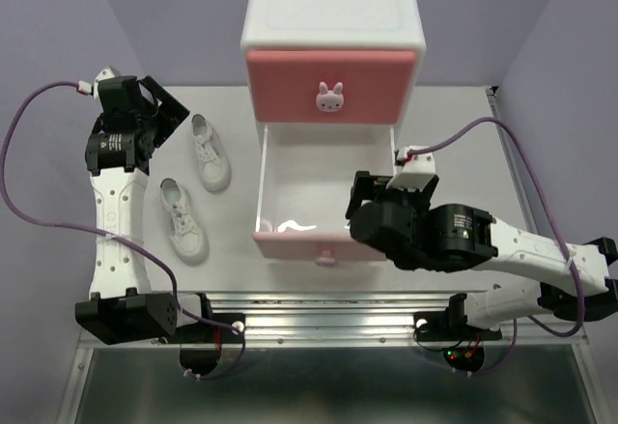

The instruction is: Place and organize the shoes in the shoe cabinet

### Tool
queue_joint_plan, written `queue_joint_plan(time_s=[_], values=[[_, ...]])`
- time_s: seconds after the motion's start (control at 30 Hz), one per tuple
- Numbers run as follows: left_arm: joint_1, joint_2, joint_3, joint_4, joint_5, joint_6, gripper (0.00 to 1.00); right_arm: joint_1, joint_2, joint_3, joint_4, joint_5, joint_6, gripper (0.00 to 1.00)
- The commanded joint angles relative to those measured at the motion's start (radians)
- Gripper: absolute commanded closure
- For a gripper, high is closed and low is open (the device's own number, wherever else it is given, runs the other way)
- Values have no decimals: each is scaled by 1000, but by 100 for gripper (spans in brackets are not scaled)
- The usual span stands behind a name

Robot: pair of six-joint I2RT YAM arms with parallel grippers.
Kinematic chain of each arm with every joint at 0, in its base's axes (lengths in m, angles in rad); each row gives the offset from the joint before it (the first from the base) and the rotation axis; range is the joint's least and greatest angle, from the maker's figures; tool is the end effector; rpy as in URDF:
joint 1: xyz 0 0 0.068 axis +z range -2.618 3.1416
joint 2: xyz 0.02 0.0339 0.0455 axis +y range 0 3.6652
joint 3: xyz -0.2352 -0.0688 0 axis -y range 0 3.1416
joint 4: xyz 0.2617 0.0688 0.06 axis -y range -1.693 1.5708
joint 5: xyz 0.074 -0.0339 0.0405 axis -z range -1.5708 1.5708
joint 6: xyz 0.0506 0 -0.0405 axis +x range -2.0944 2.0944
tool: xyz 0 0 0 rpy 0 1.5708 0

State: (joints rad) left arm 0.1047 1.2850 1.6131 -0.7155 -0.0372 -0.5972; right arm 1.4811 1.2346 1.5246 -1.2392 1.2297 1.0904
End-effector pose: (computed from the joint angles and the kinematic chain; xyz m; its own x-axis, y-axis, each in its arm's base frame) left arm 0.2956 0.0330 0.4332 -0.2327 -0.5895 -0.7735 -0.3260 0.7966 -0.5090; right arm 0.0680 0.2238 0.3939 -0.2855 0.1371 -0.9485 -0.0667 0.9845 0.1624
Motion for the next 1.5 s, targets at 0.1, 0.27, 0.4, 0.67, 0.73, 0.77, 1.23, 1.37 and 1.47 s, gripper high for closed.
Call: queue_joint_plan(time_s=[0.1,0.27,0.4,0.67,0.73,0.77,1.23,1.37,1.47], values=[[75,-128,-192,-15,-55,10,1,-209,-90,-44,559,-150,-543,0],[162,-176,-387,-12,-30,-3,1,-318,-82,-11,563,-170,-617,0],[210,-219,-518,31,-12,-19,1,-447,-161,-70,563,-234,-584,0],[227,-194,-647,86,-3,54,1,-708,-152,-144,544,-377,-627,0],[231,-185,-660,96,-3,59,1,-774,-149,-164,544,-470,-615,0],[231,-178,-688,111,5,59,1,-830,-146,-175,544,-495,-607,0],[231,-109,-849,283,106,134,4,-1050,-144,-273,543,-684,-569,0],[231,-61,-849,303,82,142,6,-1059,-159,-290,543,-694,-557,0],[233,-14,-855,323,48,131,12,-1059,-170,-291,543,-699,-557,0]])
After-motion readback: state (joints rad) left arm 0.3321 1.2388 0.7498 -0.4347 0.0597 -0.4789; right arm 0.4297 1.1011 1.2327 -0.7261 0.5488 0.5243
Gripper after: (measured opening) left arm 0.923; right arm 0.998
